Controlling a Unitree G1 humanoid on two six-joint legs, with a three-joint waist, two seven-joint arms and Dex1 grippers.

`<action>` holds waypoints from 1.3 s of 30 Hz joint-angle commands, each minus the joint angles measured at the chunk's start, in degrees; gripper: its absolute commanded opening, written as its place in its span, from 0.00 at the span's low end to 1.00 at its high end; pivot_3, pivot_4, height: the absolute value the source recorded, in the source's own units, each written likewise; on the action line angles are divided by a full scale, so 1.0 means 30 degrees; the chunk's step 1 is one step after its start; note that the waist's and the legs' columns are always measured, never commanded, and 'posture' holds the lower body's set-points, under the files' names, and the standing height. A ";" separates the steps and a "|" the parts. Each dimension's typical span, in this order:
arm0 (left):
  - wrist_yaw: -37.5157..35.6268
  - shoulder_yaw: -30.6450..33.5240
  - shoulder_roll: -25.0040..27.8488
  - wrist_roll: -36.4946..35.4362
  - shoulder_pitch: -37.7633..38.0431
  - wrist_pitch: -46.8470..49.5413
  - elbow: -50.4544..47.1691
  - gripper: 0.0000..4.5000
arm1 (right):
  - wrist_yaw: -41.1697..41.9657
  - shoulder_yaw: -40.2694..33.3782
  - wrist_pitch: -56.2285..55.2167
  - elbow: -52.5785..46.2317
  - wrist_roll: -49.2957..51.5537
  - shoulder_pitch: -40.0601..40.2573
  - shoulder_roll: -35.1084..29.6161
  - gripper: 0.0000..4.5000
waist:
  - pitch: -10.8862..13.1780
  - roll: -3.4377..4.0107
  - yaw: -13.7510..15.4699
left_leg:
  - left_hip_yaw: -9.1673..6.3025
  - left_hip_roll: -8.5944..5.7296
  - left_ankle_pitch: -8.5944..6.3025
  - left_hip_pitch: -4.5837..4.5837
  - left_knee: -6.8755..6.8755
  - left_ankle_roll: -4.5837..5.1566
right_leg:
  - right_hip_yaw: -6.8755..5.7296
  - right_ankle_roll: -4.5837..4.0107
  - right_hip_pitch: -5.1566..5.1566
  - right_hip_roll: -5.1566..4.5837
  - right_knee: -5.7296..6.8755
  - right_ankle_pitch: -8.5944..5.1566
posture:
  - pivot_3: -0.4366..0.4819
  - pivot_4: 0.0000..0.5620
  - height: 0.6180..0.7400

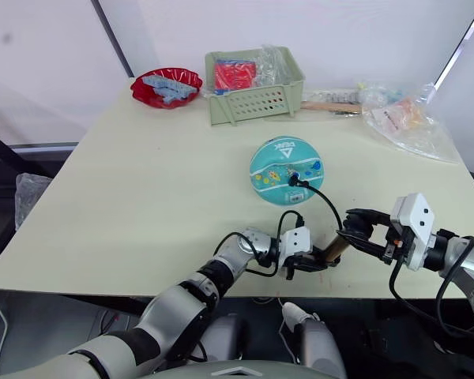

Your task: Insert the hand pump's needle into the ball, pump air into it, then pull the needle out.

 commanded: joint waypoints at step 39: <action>-0.0491 -0.0561 0.0480 0.1040 0.0471 0.0583 0.1539 0.23 | -0.0831 -0.8313 1.1371 0.0845 0.8623 -0.7409 -0.6116 0.40 | 0.0308 0.0315 0.0133 | 0.0036 -0.0063 0.0001 -0.0120 -0.0003 0.0003 | 0.0000 0.0014 -0.0086 -0.0081 -0.0025 0.0090 | 0.48 0.27 0.98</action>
